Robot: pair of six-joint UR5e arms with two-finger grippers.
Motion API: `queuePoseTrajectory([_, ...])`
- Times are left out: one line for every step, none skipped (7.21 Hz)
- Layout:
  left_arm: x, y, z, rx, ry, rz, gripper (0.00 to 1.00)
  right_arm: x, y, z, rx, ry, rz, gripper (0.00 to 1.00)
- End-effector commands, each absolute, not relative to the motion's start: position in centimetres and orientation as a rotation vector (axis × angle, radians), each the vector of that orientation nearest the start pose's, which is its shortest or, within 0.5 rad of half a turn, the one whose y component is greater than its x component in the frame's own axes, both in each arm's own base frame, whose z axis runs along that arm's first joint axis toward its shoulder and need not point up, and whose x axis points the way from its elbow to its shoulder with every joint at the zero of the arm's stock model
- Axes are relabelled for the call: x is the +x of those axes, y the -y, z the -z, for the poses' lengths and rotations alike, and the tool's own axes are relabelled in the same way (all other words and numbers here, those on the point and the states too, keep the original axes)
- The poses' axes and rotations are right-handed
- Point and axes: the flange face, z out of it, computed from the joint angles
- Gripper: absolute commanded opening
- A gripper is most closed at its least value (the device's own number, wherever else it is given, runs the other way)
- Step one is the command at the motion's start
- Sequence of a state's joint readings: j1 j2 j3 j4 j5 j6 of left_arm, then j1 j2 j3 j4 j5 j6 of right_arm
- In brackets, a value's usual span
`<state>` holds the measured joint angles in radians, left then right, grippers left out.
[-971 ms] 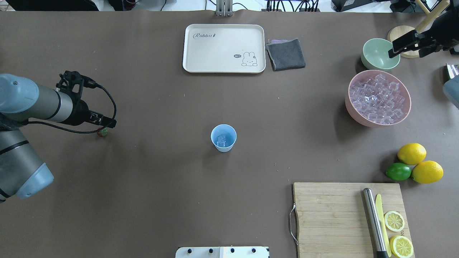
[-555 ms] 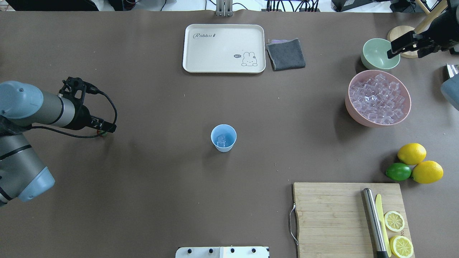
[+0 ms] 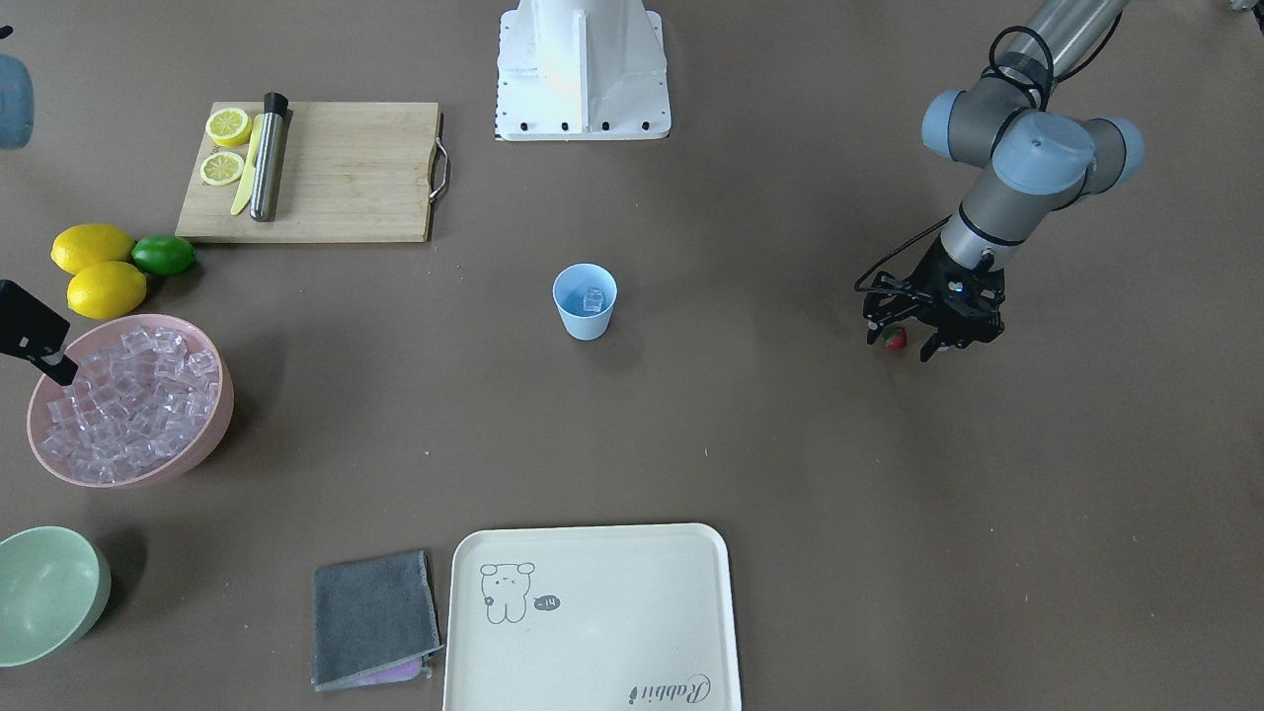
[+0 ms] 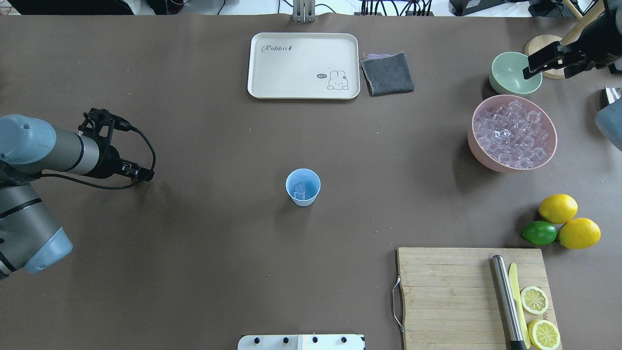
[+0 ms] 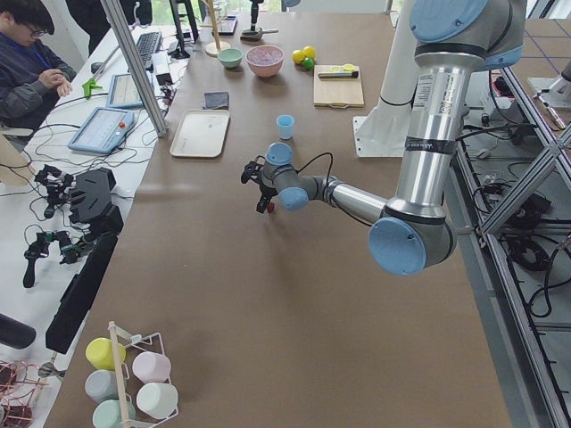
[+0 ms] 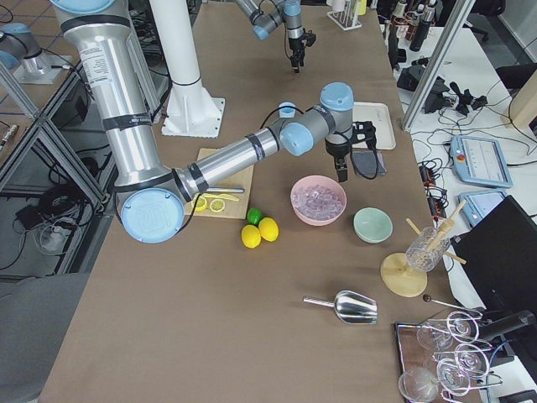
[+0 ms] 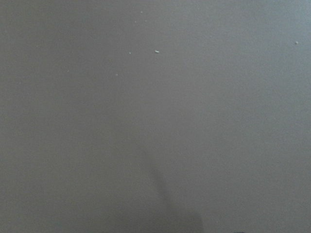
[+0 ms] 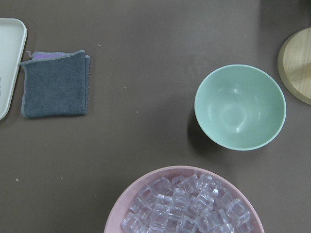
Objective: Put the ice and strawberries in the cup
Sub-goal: 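Lower the left gripper onto the red strawberry and grasp it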
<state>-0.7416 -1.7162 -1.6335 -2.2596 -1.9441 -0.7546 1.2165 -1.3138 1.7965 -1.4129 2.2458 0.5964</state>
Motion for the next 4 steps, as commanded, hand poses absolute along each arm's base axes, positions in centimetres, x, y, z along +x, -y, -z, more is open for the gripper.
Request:
queuePoseTrajectory([35.02, 45.28, -49.15, 0.369, -0.871, -0.234, 0.65, -13.51, 57.00, -39.23, 0.254, 0.861, -0.007, 1.00])
queuePoseTrajectory([34.90, 45.17, -49.03, 0.369, -0.872, -0.233, 0.63, -13.48, 56.92, -39.17, 0.255, 0.862, -0.007, 1.00])
queuePoseTrajectory([34.85, 45.03, -49.29, 0.366, -0.869, -0.232, 0.61, -13.44, 56.81, -39.04, 0.257, 0.863, -0.006, 1.00])
queuePoseTrajectory([34.85, 45.03, -48.97, 0.365, -0.874, -0.223, 0.60, -13.40, 56.71, -39.15, 0.256, 0.862, -0.007, 1.00])
